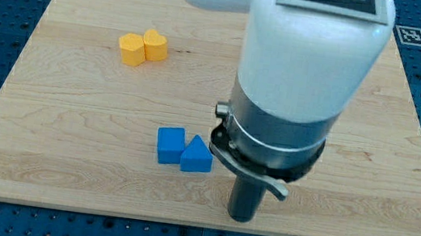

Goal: Nudge the blue triangle up a bit

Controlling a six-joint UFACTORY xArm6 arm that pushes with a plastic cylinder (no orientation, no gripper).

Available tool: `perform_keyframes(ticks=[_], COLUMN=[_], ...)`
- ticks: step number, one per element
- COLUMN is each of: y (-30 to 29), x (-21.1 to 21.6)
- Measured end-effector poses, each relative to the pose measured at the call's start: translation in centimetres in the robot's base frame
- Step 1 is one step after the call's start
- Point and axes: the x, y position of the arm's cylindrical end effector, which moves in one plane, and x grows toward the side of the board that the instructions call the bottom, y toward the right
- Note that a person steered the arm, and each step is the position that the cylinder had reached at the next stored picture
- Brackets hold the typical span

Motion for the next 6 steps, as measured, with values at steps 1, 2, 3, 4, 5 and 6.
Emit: perform_keyframes(ticks=[1,2,3,4,5,6], y=[-2.2,-3.4,-5.3,-5.8,-6.0,-5.6], x=[-1.6,-1.5,-2.3,-3.4,-3.4,-1.0])
